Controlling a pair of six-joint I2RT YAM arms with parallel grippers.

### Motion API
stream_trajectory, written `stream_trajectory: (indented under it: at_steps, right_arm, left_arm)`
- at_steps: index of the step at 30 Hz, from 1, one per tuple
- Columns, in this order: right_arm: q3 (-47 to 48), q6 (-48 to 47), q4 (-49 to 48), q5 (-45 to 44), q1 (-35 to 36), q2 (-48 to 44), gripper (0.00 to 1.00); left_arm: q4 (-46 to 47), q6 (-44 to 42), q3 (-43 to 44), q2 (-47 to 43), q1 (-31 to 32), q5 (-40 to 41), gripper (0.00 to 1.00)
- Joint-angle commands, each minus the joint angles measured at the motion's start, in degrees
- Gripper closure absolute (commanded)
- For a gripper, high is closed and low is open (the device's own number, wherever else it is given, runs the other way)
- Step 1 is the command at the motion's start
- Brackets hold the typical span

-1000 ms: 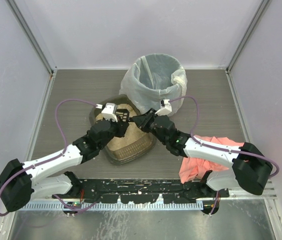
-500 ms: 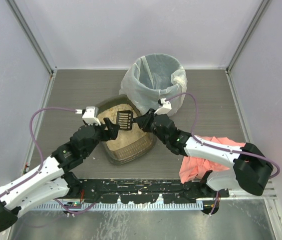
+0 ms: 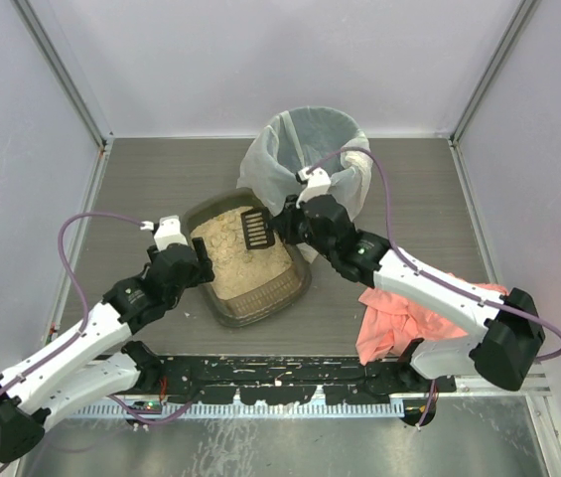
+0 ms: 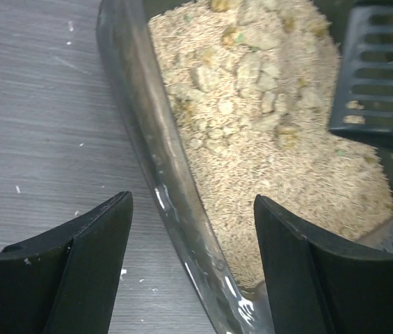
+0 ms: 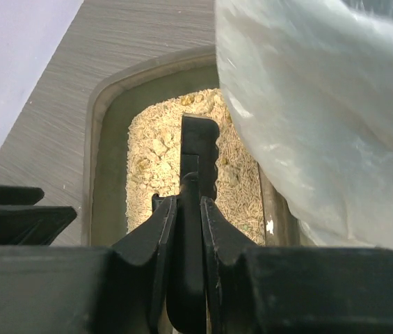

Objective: Clean the litter box

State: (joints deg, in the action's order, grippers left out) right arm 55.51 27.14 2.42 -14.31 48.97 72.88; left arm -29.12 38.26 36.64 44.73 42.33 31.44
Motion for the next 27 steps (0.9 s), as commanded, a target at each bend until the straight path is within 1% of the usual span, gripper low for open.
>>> stream_trajectory:
  at_steps: [1,4,6,11,15,19,21,24,27]
  right_arm:
    - [9.63,-8.54,10.63,3.16,0.01,3.62,0.99]
    - [13.27,-10.40,14.65,2.77,0.01,6.20,0.99]
    - [14.22,-10.96,15.52,2.27,0.08,6.81,0.99]
    - [14.95,-12.11,16.49,-0.34,0.05,6.63,0.99]
    - [15.96,-13.59,18.19,-1.04,0.07,6.34,0.99]
    - [15.83,-14.38,19.00,-1.97,0.05,5.43,0.99]
    - [15.48,-14.37,19.09,-2.04,-0.01,4.90,0.99]
    - [15.09,-14.30,19.20,-2.04,0.05,4.02,0.99]
    - [14.77,-14.29,19.15,-2.05,0.07,3.26,0.99]
  left_arm:
    - [1.20,0.69,2.60,3.79,-3.80,-1.15,0.28]
    - [4.27,0.76,2.23,6.96,-8.05,-7.11,0.29]
    - [6.72,0.76,2.17,8.98,-10.14,-9.84,0.31]
    - [10.48,-1.08,3.96,14.21,-11.54,-11.86,0.42]
    - [9.77,-3.26,5.09,18.26,-11.56,-11.99,0.48]
    - [10.17,-6.39,5.37,20.54,-11.56,-14.12,0.61]
    - [9.05,-7.93,6.23,21.52,-11.56,-14.06,0.66]
    - [5.34,-9.65,8.03,23.22,-11.59,-13.58,0.68]
    - [3.28,-10.83,9.20,24.39,-11.56,-14.37,0.76]
